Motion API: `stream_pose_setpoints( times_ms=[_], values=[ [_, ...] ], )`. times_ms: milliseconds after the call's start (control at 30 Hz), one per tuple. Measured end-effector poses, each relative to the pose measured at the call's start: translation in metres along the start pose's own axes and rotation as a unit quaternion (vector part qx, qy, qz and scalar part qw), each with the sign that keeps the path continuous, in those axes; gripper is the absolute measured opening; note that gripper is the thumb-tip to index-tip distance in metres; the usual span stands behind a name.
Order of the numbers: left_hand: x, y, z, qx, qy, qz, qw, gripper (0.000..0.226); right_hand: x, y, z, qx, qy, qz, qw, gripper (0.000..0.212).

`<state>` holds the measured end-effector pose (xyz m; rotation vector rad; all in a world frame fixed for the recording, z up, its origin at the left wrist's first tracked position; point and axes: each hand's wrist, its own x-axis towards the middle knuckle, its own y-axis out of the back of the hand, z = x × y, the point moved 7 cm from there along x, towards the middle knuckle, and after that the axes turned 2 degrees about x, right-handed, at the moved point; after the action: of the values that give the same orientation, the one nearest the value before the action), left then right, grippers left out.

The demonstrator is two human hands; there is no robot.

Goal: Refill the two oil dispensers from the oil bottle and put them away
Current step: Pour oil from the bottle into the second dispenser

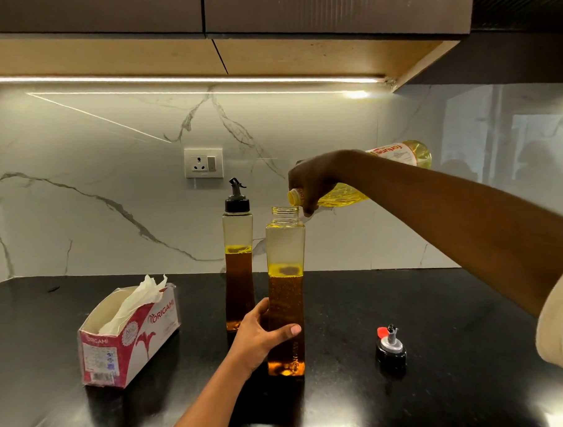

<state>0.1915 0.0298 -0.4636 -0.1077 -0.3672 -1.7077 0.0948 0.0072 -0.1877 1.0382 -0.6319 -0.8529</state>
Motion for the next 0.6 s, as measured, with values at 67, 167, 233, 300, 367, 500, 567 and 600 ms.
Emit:
stream_pose_setpoints(
  times_ms=[67,167,233,300,367,500,567,600],
  values=[
    [-0.001,0.000,0.001,0.000,0.001,0.002,1.000,0.108,-0.001,0.000,0.000,-0.003,-0.003,0.008,1.000,0.021],
    [-0.002,0.002,0.000,0.003,0.006,0.005,1.000,0.105,-0.003,0.000,0.001,-0.002,-0.009,0.017,1.000,0.018],
    [-0.002,0.003,-0.001,0.006,0.010,0.012,1.000,0.104,-0.006,-0.002,0.004,0.017,-0.019,0.018,1.000,0.023],
    [-0.002,0.003,0.001,0.007,0.005,0.014,1.000,0.102,-0.009,-0.004,0.007,0.038,-0.029,0.026,0.999,0.022],
    [-0.002,0.001,0.002,0.004,0.001,0.011,1.000,0.100,-0.012,-0.008,0.010,0.061,-0.035,0.031,0.997,0.019],
    [-0.001,0.000,0.000,0.000,0.000,0.010,1.000,0.103,-0.017,-0.012,0.010,0.089,-0.035,0.036,0.995,0.018],
    [-0.001,0.000,0.000,-0.001,-0.001,0.013,1.000,0.107,-0.018,-0.012,0.010,0.101,-0.038,0.041,0.993,0.019],
    [0.000,0.000,0.000,-0.003,-0.003,0.013,1.000,0.108,-0.017,-0.012,0.011,0.107,-0.040,0.044,0.992,0.019]
  ],
)
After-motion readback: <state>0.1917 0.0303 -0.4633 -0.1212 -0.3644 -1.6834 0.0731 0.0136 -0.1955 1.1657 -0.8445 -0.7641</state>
